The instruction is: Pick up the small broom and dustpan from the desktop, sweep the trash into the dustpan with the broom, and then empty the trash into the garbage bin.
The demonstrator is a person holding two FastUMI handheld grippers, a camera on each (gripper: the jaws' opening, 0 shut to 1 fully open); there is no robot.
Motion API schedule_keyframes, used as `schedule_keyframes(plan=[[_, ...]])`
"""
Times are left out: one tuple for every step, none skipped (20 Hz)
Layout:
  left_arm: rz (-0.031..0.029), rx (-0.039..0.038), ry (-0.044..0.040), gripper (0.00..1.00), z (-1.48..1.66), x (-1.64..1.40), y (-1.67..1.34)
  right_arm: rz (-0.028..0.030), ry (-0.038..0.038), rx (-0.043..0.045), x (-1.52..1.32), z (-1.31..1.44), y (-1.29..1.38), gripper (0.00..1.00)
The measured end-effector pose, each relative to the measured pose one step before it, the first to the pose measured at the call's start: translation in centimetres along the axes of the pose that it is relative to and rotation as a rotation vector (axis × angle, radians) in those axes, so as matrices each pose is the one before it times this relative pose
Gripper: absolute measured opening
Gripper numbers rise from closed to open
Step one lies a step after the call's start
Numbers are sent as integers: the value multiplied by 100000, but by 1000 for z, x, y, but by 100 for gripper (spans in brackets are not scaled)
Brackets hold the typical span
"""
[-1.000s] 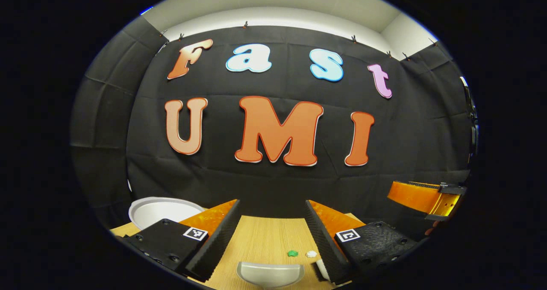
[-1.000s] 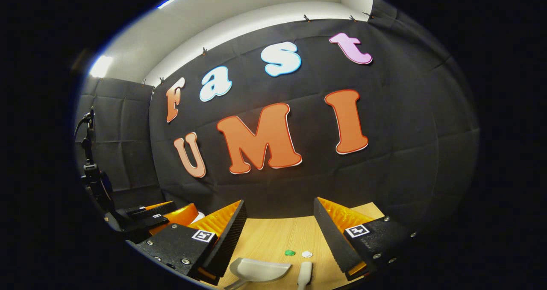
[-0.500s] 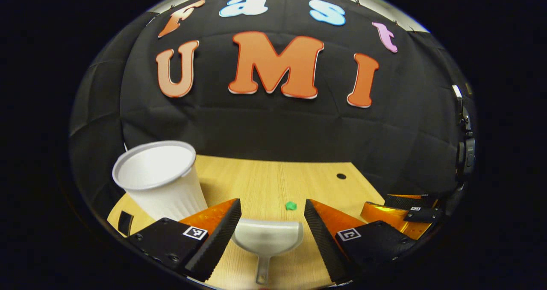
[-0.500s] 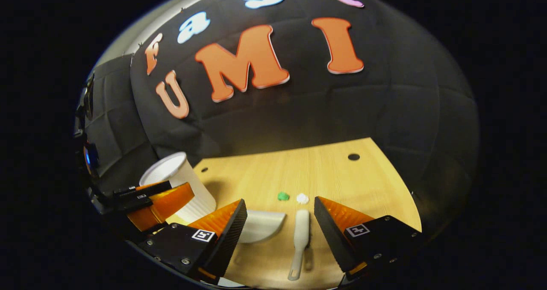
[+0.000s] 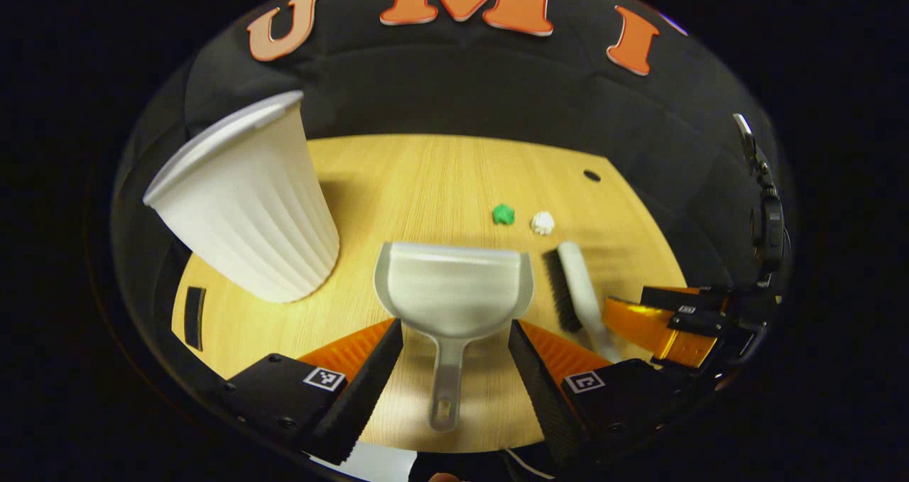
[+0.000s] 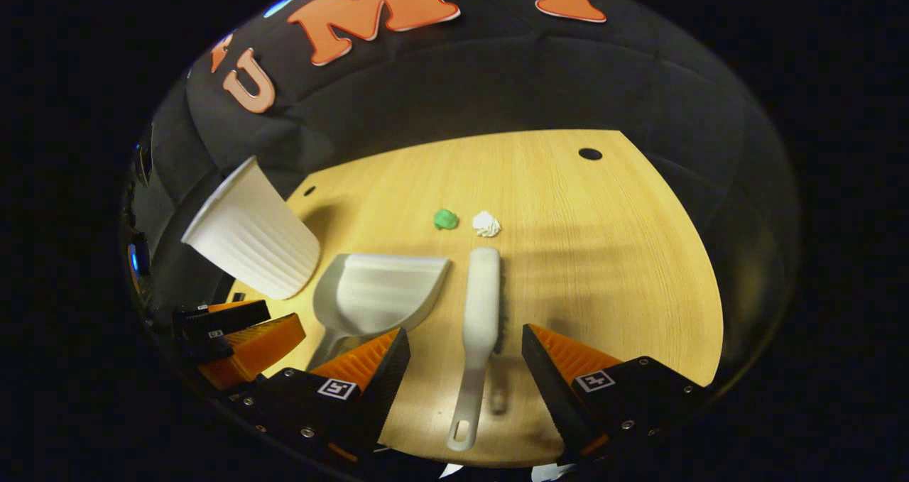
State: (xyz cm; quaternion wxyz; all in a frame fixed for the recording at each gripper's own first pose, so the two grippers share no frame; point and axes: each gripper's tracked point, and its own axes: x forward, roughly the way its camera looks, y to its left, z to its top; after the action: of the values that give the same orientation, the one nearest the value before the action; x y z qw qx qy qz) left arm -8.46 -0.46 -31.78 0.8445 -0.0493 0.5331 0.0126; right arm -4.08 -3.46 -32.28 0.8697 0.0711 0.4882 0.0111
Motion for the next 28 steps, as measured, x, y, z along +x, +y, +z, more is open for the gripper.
schedule_keyframes(plan=[[-1759,690,4591,96,-576,538,-54,-365,4619,1103,509,-709,217,96],[-808,1651,3484,97,-147,431,-80,938,3222,1793,815,-323,137,96],[119,2033,3253,96,141,358,-109,-1502,3958,184,820,-638,-184,96],[23,1534,3372,96,32,-408,-480,-2128,2389,-744,481,-610,-434,96],[-833,-296,2990,96,8,-112,-497,-2531,2224,-416,651,-277,-350,96],[-1781,-64,3262,97,107,365,-171,-1644,1655,475,609,-253,160,96],[347,88,3653,96,48,65,363,-1778,1905,-81,350,-134,-29,96],[-836,-361,3127,97,-526,353,232,-1707,2169,-656,454,-263,-332,96],[-25,-758,3122,97,-245,281,60,-370,3137,-496,339,-361,-28,96],[309,18,2934,97,-575,308,240,61,2007,-99,503,-202,193,96],[159,-79,2980,97,-432,280,190,64,1375,-450,464,-1,226,96],[-1437,-1674,1972,97,155,716,-496,2000,3200,105,292,-253,340,96],[-1203,-1031,2275,97,-177,496,-502,1044,1792,-146,244,-114,293,96],[-1100,-15,1570,96,41,504,-269,-804,1409,-1018,553,-107,-227,96],[78,-317,694,96,264,523,-180,-433,223,-571,347,168,-61,96],[765,782,3,96,361,168,64,-412,-154,-445,-254,327,-14,96],[594,612,-225,96,302,158,21,-146,-218,-616,299,155,-104,96],[345,583,176,94,-104,-183,202,-1477,929,-783,178,38,-374,95],[-512,-96,598,93,-178,-76,66,-146,659,-910,-70,25,-98,94],[-610,-379,732,91,-226,203,-56,-746,754,-1870,69,-98,-31,93],[-471,-852,286,89,43,189,0,-1504,883,-3434,-80,-68,-27,92],[-226,-494,526,85,-22,186,-48,-2446,481,-3053,196,-184,-280,91],[-536,-471,242,81,-33,-49,-178,-2441,624,-2848,41,-34,-187,87],[-605,32,548,71,-54,179,-278,-965,-463,374,-182,193,-44,84],[-804,-229,661,65,44,-32,-113,-409,1242,368,252,-99,-160,77],[188,-462,871,57,-300,20,54,-134,2209,-58,62,-275,-110,74],[-747,-929,388,55,-2,-20,3,-275,1013,-6,-210,-205,14,65],[-494,-1118,405,49,-62,247,-273,-79,1098,782,-71,-174,-119,51]])
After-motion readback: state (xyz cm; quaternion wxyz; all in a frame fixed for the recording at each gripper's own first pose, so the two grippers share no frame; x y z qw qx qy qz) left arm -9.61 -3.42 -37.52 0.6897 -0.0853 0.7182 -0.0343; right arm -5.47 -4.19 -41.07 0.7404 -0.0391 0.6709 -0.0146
